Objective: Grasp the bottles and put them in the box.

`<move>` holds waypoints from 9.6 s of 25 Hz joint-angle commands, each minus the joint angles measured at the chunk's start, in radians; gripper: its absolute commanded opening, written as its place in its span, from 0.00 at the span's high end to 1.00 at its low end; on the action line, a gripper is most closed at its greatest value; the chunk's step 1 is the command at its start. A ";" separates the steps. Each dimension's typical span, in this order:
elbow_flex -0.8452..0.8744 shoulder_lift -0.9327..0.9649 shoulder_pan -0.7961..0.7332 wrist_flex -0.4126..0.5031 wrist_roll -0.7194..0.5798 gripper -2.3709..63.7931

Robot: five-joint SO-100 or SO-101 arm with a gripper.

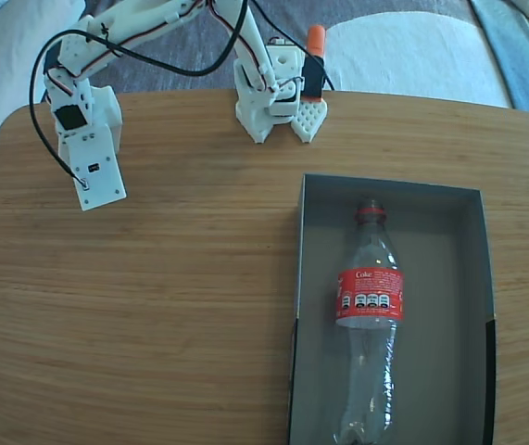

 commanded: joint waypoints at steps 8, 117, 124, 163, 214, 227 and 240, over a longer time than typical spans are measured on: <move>-0.021 0.017 -0.002 -0.011 -0.009 0.81; -0.354 0.109 -2.112 0.416 -0.344 0.97; -0.370 0.112 -2.111 0.442 -0.341 0.97; -0.574 0.184 -1.123 0.457 -0.232 0.97; 0.681 1.267 -1.015 -0.037 0.075 0.97; 0.847 1.454 -1.155 -0.021 0.000 0.97; 0.977 1.644 -1.140 -0.029 -0.002 0.97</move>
